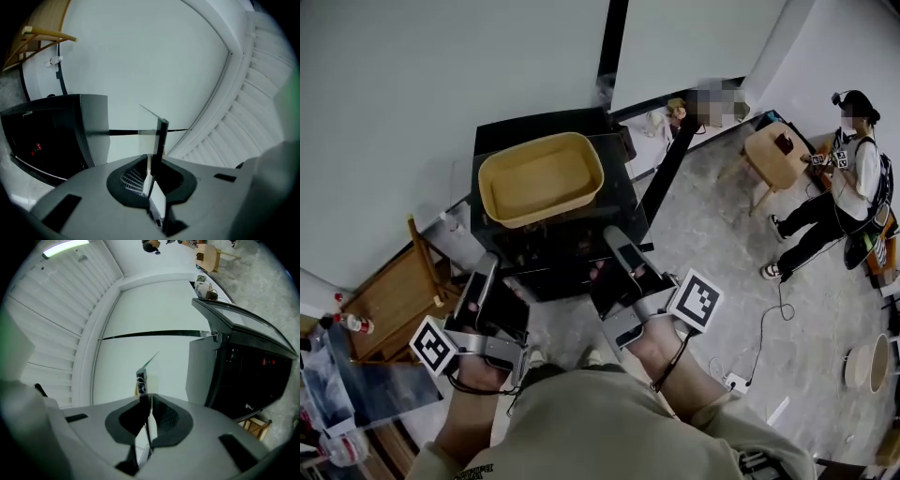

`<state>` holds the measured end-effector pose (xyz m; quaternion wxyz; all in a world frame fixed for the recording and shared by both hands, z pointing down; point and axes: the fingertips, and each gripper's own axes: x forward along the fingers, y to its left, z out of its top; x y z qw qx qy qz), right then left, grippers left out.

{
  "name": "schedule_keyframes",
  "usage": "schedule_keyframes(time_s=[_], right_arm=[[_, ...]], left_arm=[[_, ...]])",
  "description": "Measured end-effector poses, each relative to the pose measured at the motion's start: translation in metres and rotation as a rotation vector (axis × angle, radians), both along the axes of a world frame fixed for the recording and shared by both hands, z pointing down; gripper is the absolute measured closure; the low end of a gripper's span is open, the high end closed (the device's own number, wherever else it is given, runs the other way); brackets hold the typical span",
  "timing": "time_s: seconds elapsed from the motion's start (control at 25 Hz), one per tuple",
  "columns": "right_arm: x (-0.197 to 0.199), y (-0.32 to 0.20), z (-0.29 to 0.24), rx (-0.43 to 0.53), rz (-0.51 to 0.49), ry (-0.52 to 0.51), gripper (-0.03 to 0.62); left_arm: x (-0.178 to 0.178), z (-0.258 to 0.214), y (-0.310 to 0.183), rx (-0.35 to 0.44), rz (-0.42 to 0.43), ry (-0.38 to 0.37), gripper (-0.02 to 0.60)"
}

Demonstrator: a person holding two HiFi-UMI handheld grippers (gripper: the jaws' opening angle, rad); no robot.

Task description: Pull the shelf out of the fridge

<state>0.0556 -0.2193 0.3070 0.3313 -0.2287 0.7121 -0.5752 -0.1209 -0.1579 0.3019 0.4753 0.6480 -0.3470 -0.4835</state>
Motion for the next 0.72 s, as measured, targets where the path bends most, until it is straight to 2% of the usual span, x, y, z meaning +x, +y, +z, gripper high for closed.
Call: schedule_keyframes(time_s=[0.32,0.52,0.72], right_arm=[[-0.008,-0.001,-0.038,0.047,0.041,-0.008,0.589],[-0.019,-0.029,-0.064,0.046,0.084,-0.005,0.589],[-0.019,-0.029,-0.071,0.073,0.106,-0.006,0.589]], left_arm=[[-0.010,-0.032,-0.007,0.046,0.032,-0.019,0.558],[-0.023,-0.056,-0.041,0.054,0.075,-0.008,0.557],[-0.023,-0.068,-0.044,0.070,0.102,-0.025,0.557]])
